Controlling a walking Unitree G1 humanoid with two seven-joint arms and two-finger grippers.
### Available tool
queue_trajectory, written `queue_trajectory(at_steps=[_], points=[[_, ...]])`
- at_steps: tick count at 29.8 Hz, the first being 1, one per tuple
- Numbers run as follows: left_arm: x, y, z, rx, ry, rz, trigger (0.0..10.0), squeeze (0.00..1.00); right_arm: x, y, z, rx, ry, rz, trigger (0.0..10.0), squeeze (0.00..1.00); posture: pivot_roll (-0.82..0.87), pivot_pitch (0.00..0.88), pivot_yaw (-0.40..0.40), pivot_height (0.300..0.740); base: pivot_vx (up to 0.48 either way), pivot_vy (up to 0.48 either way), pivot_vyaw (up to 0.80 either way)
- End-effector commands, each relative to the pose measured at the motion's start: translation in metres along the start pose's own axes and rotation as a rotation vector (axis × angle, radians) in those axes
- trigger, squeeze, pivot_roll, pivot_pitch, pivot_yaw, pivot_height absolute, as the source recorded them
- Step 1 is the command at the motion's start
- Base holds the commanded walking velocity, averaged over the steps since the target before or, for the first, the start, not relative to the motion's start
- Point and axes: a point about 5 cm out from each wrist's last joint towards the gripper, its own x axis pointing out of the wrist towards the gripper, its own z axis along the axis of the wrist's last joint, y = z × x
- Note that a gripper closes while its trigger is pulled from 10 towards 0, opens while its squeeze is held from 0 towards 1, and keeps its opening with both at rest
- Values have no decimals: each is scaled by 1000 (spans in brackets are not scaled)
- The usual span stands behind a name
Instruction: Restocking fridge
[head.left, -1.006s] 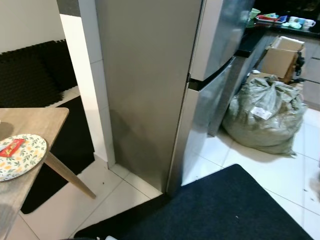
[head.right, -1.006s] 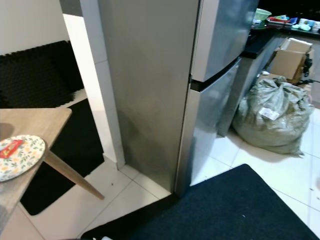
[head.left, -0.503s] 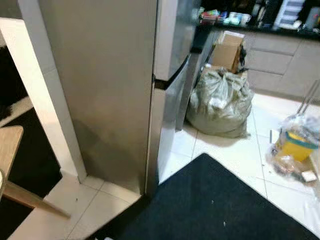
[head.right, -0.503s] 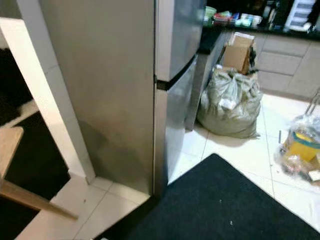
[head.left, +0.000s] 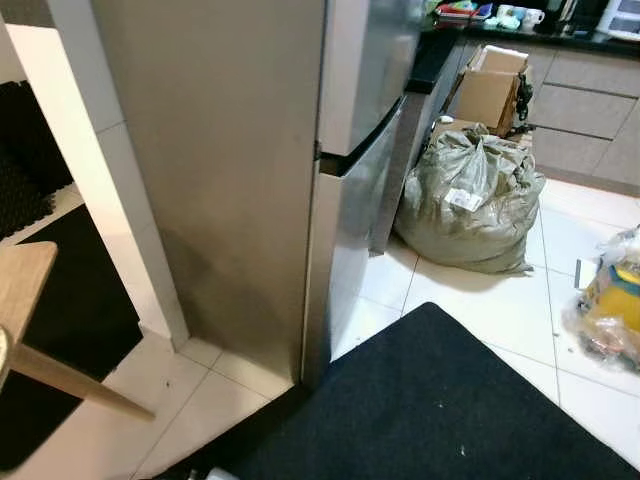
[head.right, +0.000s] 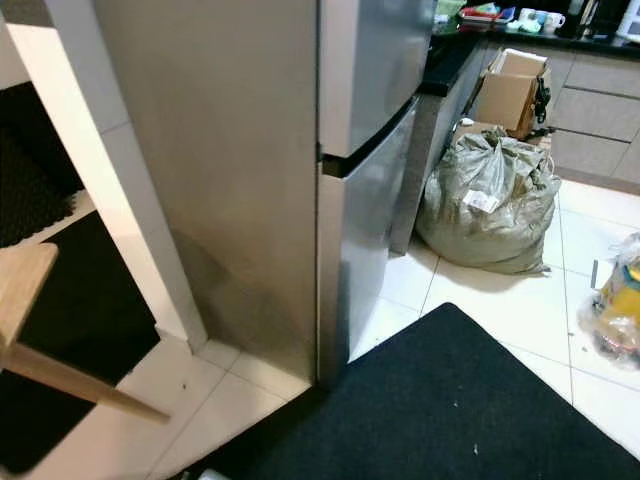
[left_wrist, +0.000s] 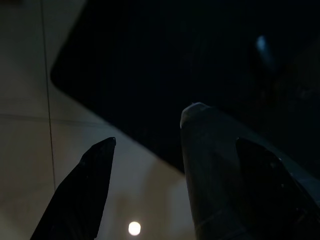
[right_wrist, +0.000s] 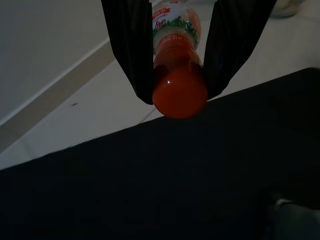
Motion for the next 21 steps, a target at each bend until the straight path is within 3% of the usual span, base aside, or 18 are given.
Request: queue_trajectory(at_steps=[1, 13, 21], points=[[-2, -5, -16, -6, 61, -18, 10000, 0, 0, 2, 4, -11, -15, 8, 10000, 0, -56, 0, -18, 740, 0, -458, 0], [-1, -6, -16, -11, 59, -18, 10000, 0, 0, 4, 5, -9, -22, 13, 10000, 0, -57, 0, -18, 740, 0, -459, 0], [-1, 1, -11, -42, 34, 45, 10000, 0, 0, 3, 5, -8, -26, 13, 10000, 0, -58, 0, -19, 740, 0, 0, 0]])
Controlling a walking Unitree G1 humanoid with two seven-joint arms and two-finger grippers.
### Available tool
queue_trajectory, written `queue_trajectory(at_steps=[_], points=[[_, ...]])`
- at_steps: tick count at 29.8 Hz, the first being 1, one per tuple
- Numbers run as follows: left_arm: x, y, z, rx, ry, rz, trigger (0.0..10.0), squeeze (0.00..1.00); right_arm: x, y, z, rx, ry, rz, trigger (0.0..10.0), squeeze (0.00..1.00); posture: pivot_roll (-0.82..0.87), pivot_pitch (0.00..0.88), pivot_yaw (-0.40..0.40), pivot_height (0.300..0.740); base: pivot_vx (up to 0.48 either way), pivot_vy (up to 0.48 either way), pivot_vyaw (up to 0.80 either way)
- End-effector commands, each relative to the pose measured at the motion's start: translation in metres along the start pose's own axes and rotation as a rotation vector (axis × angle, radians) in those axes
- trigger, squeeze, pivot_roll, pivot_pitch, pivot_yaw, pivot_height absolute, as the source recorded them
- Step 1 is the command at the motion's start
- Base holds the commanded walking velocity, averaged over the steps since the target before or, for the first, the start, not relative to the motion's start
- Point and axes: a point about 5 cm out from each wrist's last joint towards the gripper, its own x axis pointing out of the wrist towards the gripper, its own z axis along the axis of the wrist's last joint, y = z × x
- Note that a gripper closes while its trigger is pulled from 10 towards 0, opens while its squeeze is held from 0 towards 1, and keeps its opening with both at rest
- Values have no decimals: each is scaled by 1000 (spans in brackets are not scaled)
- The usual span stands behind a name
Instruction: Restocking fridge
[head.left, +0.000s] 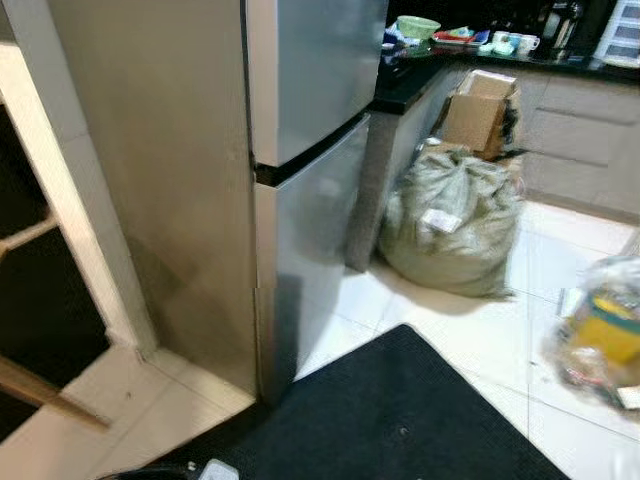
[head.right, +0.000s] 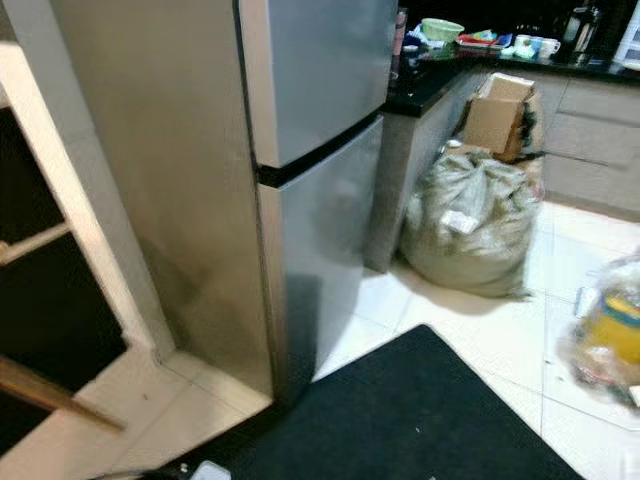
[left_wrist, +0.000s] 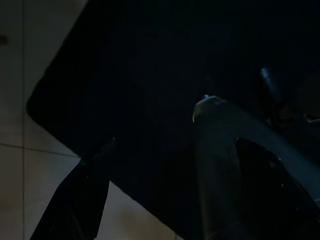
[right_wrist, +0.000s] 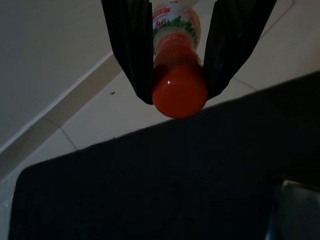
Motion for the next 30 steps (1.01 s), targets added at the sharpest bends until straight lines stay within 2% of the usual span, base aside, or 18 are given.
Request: queue_trajectory(at_steps=[1, 9, 30], points=[[-2, -1, -16, -25, 57, 2, 10000, 0, 0, 3, 0, -8, -3, 5, 10000, 0, -58, 0, -19, 740, 0, 0, 0], [-2, -2, -16, -36, 57, 3, 10000, 0, 0, 3, 0, -8, -1, 6, 10000, 0, -58, 0, -18, 740, 0, 0, 0], [-2, -3, -17, -17, 55, -10, 10000, 0, 0, 4, 0, -6, -5, 11, 10000, 0, -58, 0, -18, 740, 309, 0, 0]])
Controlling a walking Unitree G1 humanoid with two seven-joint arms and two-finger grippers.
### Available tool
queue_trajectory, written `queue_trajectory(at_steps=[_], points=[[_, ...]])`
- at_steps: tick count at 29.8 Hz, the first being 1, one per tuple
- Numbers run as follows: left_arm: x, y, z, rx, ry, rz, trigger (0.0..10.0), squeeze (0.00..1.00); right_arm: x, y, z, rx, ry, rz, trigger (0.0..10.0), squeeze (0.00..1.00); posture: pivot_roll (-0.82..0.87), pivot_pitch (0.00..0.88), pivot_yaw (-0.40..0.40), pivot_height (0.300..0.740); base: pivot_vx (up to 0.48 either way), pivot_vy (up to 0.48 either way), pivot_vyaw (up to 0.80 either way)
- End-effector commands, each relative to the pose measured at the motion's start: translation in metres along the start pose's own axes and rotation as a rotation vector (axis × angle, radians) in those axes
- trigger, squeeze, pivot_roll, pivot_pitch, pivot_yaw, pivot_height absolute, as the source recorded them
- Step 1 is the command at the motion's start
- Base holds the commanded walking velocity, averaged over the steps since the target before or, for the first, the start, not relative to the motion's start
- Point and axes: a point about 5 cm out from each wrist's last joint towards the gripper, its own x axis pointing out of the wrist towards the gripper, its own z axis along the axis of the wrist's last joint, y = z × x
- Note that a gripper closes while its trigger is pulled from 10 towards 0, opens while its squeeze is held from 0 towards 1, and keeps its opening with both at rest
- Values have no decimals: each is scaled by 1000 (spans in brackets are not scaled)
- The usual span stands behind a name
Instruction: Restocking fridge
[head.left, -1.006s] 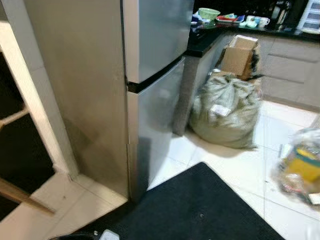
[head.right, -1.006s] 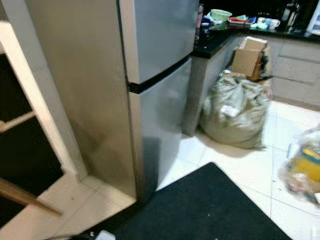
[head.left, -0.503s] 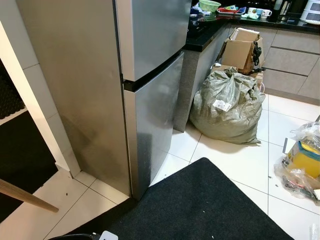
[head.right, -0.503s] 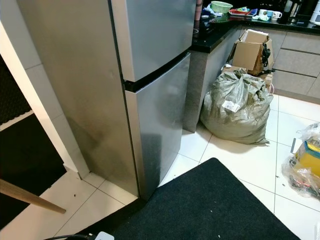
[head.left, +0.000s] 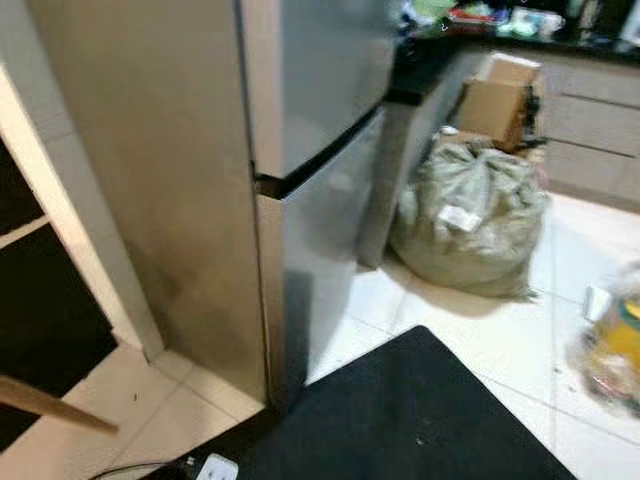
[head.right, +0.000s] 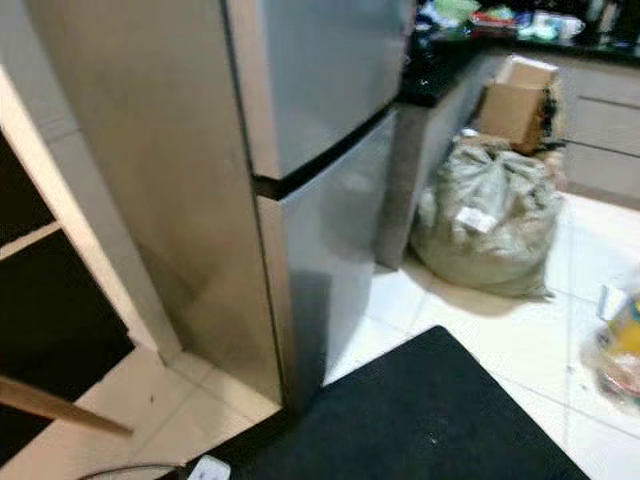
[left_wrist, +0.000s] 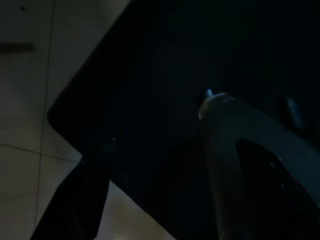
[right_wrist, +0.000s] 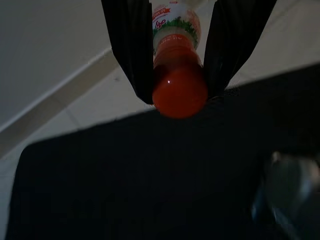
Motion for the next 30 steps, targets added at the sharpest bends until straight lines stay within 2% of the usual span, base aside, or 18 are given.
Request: queue_trajectory(at_steps=[1, 6, 9, 12, 13, 30], points=[[-3, -6, -21, 7, 82, -28, 10000, 0, 0, 1, -3, -7, 5, 1, 10000, 0, -57, 0, -17, 740, 364, 0, 0], [-3, -6, -21, 8, 82, -27, 10000, 0, 0, 1, -3, -9, 4, 2, 10000, 0, -57, 0, -17, 740, 362, 0, 0], [-3, -4, -19, -31, 68, -21, 10000, 0, 0, 1, -2, -10, 3, 2, 10000, 0, -57, 0, -18, 740, 0, 0, 0], [-3, -5, -18, -15, 63, -37, 10000, 0, 0, 0, -1, -12, 1, 2, 10000, 0, -56, 0, -18, 740, 0, -95, 0], [-2, -6, -17, 6, 67, -51, 10000, 0, 0, 0, -1, -13, -1, 1, 10000, 0, -57, 0, -18, 740, 0, -480, 0], [-3, -9, -19, -7, 72, -61, 10000, 0, 0, 0, -1, -12, -1, 3, 10000, 0, -58, 0, -17, 740, 0, -480, 0]])
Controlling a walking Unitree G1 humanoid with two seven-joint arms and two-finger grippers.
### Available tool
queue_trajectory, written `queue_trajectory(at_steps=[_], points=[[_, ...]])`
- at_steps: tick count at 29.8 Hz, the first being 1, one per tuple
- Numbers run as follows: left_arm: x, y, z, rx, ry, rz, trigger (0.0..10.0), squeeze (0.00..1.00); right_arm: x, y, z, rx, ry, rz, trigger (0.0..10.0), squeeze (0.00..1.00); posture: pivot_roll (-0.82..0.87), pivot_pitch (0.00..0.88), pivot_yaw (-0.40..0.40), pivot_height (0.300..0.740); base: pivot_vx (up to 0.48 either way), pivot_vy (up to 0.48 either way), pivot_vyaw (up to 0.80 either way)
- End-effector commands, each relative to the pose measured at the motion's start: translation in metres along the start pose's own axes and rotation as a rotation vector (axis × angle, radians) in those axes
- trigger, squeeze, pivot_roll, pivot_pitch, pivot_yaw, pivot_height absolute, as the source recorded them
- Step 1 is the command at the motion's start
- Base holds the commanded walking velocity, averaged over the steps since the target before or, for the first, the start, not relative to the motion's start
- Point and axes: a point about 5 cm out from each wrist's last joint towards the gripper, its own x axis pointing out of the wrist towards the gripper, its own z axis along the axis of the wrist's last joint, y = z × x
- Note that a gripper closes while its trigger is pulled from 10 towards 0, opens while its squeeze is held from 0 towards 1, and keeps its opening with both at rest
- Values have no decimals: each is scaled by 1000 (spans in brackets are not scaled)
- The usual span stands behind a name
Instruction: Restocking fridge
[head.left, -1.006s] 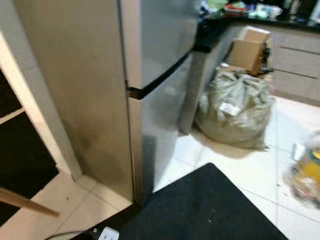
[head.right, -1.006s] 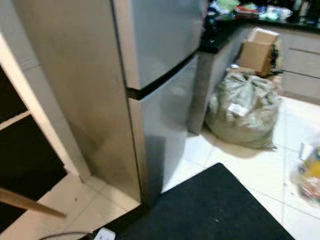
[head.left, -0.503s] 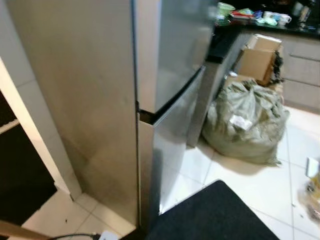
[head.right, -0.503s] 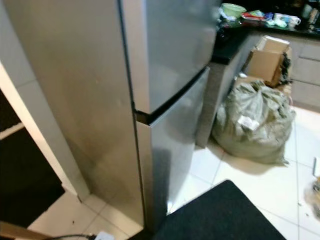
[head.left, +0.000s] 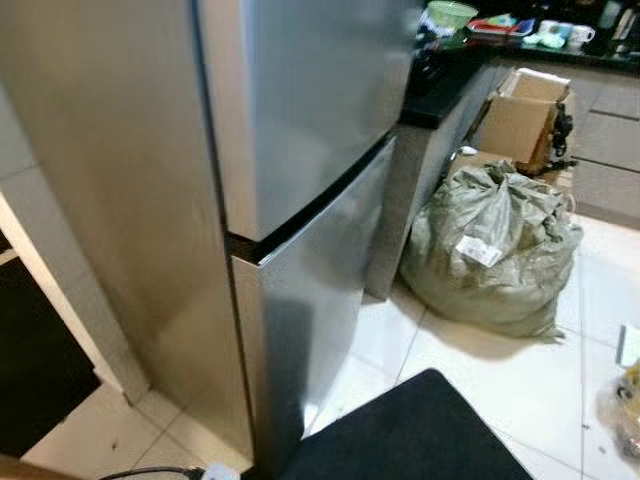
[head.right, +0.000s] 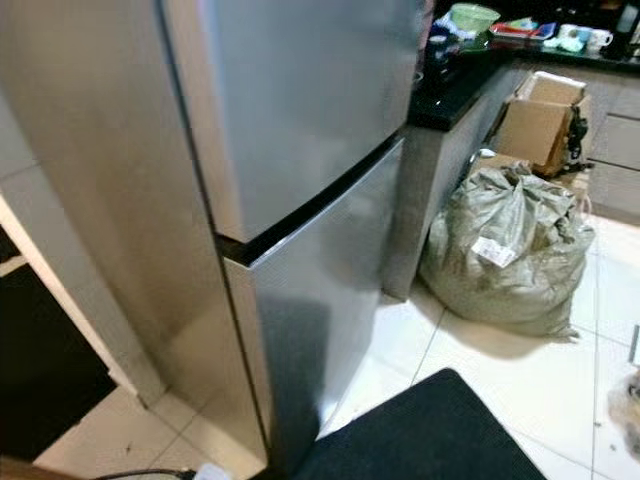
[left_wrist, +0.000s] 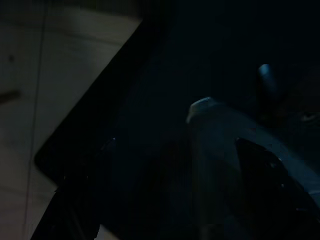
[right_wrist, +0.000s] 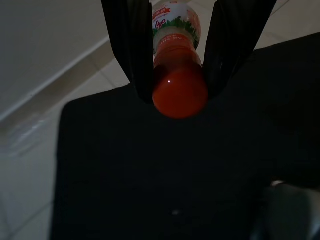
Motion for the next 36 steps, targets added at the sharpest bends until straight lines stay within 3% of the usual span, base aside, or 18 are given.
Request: queue_trajectory(at_steps=[1, 8, 12, 13, 18, 21, 24, 26, 27, 29, 32, 36], points=[[-2, -4, -16, 0, 65, -15, 10000, 0, 0, 6, 1, -9, -2, 15, 10000, 0, -58, 0, -17, 740, 0, -480, 0], [-2, 0, -15, -14, 58, 24, 10000, 0, 1, 6, 1, -9, -5, 17, 10000, 0, -57, 0, -17, 740, 0, -135, 0], [-3, 7, -15, -74, 49, 72, 10000, 0, 0, 6, 1, -10, -6, 17, 10000, 0, -58, 0, -18, 740, 0, 0, 0], [-4, 11, -15, -105, 43, 91, 10000, 1000, 0, 6, 1, -10, -7, 17, 10000, 0, -58, 0, -18, 740, 0, 0, 0], [-6, 24, -16, -194, 24, 155, 10000, 1000, 0, 6, 1, -11, -6, 16, 10000, 0, -56, 0, -18, 740, 0, 0, 0], [-10, 43, -10, -266, -35, 222, 10000, 1000, 0, 5, 1, -11, -5, 16, 10000, 0, -56, 0, -17, 740, 0, 0, 0], [-11, 48, -8, -279, -54, 236, 10000, 1000, 0, 5, 1, -11, -5, 15, 10000, 0, -56, 0, -17, 740, 0, 0, 0], [-14, 63, 3, -311, -121, 267, 10000, 1000, 0, 5, 1, -12, -5, 16, 10000, 0, -52, 0, -16, 740, 0, 0, 0], [-14, 63, 3, -311, -121, 267, 10000, 1000, 0, 5, 1, -12, -5, 16, 10000, 0, -52, 0, -16, 740, 0, 0, 0], [-18, 78, 16, -337, -209, 268, 10000, 1000, 0, 5, 1, -11, -5, 16, 10000, 0, -52, 0, -16, 740, 0, 0, 0], [-21, 86, 26, -360, -281, 244, 10000, 1000, 0, 5, 1, -11, -5, 16, 10000, 0, -52, 0, -16, 740, 0, 0, 0], [-30, 101, 54, -406, -489, 142, 10000, 1000, 0, 6, 1, -12, -4, 18, 10000, 0, -45, 0, -15, 740, 0, 0, 0]])
